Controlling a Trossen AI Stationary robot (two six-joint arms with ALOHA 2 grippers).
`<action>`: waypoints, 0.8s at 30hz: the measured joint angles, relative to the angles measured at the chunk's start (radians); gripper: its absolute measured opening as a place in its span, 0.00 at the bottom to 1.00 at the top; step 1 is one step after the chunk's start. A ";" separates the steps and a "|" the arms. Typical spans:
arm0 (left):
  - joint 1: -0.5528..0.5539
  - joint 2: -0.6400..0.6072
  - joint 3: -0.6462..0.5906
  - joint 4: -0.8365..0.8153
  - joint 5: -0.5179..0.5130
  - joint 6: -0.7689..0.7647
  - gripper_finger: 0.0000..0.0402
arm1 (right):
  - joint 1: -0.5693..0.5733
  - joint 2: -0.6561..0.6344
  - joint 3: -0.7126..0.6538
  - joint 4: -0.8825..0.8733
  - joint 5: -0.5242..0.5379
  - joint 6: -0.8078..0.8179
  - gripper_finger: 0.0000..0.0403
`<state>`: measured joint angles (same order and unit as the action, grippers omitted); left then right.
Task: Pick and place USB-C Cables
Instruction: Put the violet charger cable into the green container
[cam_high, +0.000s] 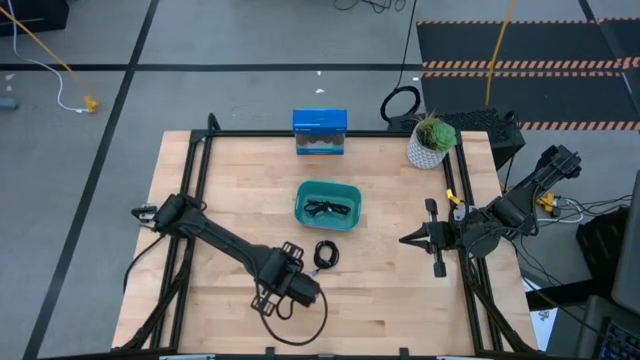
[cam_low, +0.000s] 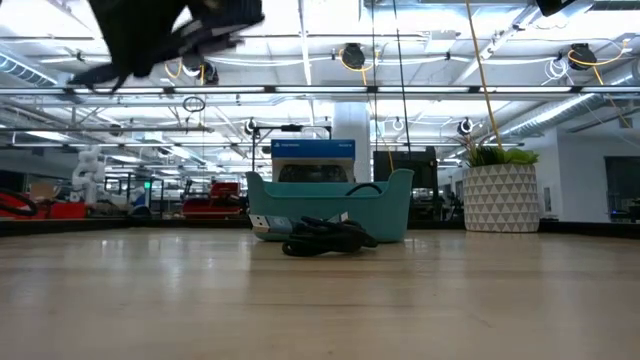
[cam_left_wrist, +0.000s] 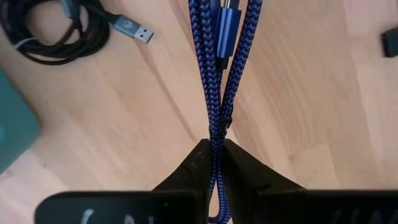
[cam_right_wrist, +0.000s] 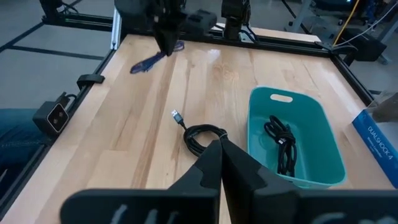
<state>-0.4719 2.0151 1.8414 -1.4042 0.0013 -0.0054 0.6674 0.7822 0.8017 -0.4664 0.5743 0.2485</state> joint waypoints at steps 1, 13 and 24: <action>0.001 0.000 0.019 -0.019 0.000 0.002 0.08 | 0.000 0.000 0.000 0.001 0.000 0.000 0.00; 0.030 -0.001 0.228 -0.170 0.002 0.037 0.08 | 0.000 0.000 0.000 0.008 0.000 -0.007 0.00; 0.048 -0.004 0.380 -0.166 0.039 0.076 0.08 | 0.000 0.000 0.000 0.015 0.000 -0.003 0.00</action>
<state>-0.4240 2.0108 2.2212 -1.5703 0.0402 0.0708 0.6674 0.7822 0.8021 -0.4515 0.5739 0.2456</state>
